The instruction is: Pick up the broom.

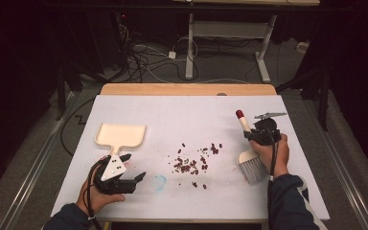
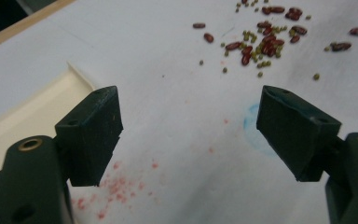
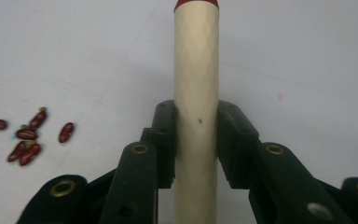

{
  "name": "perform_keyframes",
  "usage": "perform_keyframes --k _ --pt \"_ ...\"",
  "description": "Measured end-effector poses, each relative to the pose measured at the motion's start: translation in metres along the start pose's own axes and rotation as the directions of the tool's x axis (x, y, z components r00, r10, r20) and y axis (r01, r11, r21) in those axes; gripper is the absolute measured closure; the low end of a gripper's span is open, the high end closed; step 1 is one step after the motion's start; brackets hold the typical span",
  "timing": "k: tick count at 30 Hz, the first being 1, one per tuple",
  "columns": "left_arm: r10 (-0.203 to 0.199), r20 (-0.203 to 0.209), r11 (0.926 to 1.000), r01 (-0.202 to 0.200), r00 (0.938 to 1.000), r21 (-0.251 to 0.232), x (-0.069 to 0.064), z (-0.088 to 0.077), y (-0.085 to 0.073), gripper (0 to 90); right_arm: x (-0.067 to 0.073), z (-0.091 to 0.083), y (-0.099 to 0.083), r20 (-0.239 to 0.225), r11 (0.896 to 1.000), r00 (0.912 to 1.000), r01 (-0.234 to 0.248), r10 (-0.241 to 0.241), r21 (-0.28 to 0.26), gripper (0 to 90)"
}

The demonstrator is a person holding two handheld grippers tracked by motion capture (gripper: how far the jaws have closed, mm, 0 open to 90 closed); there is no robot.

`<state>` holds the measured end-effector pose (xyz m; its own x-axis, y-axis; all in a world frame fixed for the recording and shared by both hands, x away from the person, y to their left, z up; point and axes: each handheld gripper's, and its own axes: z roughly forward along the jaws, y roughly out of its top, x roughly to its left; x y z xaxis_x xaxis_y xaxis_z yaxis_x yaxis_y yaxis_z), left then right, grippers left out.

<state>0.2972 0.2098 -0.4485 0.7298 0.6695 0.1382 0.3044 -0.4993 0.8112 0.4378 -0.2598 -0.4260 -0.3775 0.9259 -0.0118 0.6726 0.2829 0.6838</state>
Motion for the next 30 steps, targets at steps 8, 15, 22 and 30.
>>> perform_keyframes --k 8,15,22,30 --pt "0.0 0.074 0.9984 0.004 0.9973 -0.057 -0.013 0.008 0.028 23.3 0.007 -0.06 -0.011 -0.018 0.977 0.9991 0.033 -0.037 -0.209 70.7" --pt "0.049 0.207 0.9912 -0.022 0.9772 -0.131 -0.05 0.036 0.08 23.8 0.027 -0.097 -0.006 -0.024 0.936 0.9976 0.052 -0.065 -0.348 70.6" --pt "0.089 0.344 0.9813 -0.023 0.9349 -0.191 -0.101 0.078 0.13 24.7 0.067 -0.106 -0.005 -0.02 0.896 0.9921 0.104 -0.124 -0.431 70.6" --pt "-0.04 0.417 0.9754 0.126 0.908 -0.181 -0.117 0.112 0.145 37.8 0.104 -0.112 -0.012 -0.034 0.858 0.9822 0.145 -0.185 -0.493 70.5"
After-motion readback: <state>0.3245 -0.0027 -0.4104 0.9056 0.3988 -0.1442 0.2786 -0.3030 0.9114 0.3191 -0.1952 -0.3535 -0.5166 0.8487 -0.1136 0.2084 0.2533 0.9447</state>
